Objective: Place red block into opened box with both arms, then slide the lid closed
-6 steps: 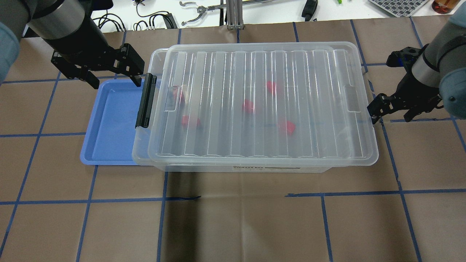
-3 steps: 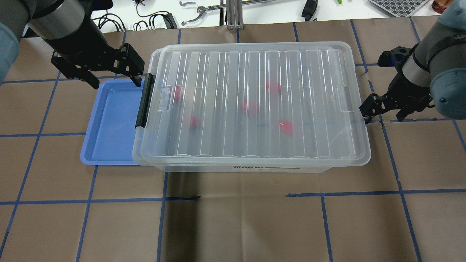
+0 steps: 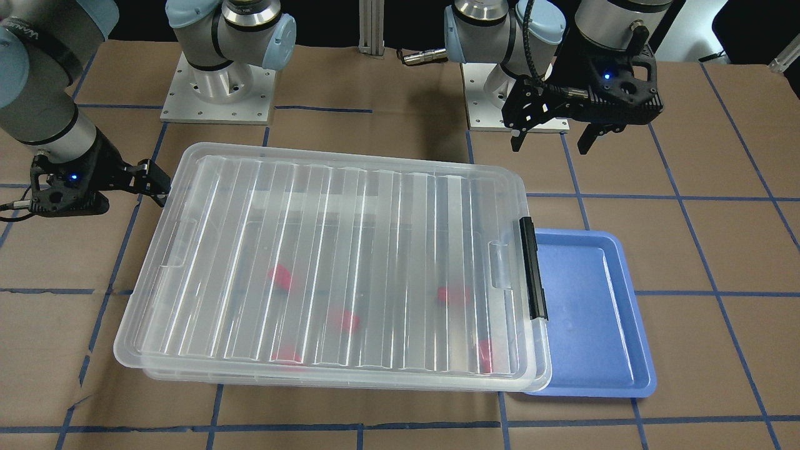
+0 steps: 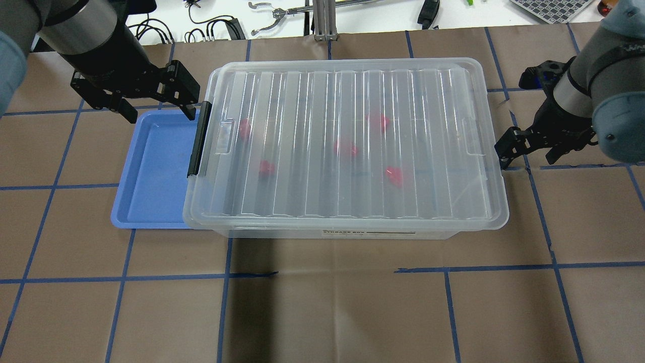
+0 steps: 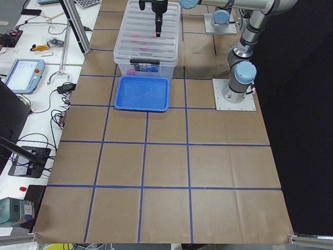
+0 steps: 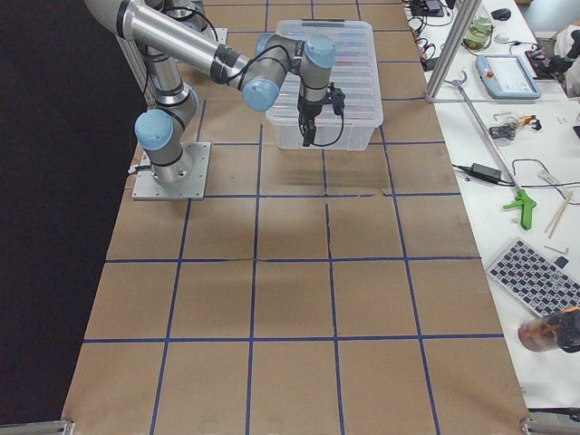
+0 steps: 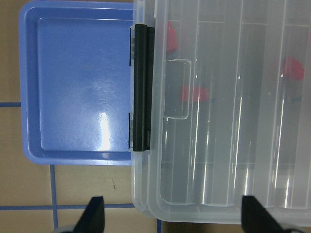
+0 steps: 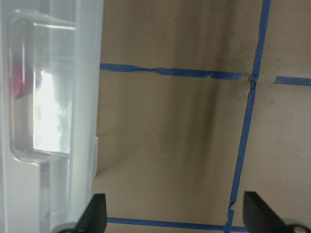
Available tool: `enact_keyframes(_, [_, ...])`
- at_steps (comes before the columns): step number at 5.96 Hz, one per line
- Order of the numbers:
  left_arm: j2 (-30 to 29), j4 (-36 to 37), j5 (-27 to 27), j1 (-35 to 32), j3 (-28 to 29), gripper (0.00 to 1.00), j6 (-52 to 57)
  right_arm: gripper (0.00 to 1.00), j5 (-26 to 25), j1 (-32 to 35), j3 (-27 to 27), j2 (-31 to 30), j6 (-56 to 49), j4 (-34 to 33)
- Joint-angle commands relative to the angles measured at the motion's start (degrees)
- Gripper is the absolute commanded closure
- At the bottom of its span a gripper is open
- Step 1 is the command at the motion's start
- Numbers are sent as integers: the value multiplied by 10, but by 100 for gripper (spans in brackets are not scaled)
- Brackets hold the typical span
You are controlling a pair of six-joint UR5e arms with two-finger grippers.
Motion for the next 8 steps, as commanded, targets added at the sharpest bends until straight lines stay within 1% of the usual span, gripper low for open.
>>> enact_keyframes(1, [0, 0, 0, 0, 0, 2, 0, 0, -4, 1, -67, -6, 7, 31])
enact_keyframes(2, [0, 0, 0, 0, 0, 2, 0, 0, 1, 14, -128, -3, 75, 100])
enact_keyframes(3, [0, 0, 0, 0, 0, 2, 0, 0, -6, 59, -177, -1, 137, 145])
enact_keyframes(4, [0, 0, -1, 0, 0, 2, 0, 0, -8, 112, -217, 1, 226, 187])
enact_keyframes(5, [0, 0, -2, 0, 0, 2, 0, 0, -7, 151, -247, 10, 283, 212])
enact_keyframes(6, [0, 0, -2, 0, 1, 2, 0, 0, -7, 193, -258, 16, 331, 215])
enact_keyframes(7, [0, 0, -3, 0, 2, 2, -1, 0, -8, 210, -259, 19, 343, 215])
enact_keyframes(8, [-2, 0, -1, -1, 6, 2, -1, 0, -23, 211, -259, 21, 336, 214])
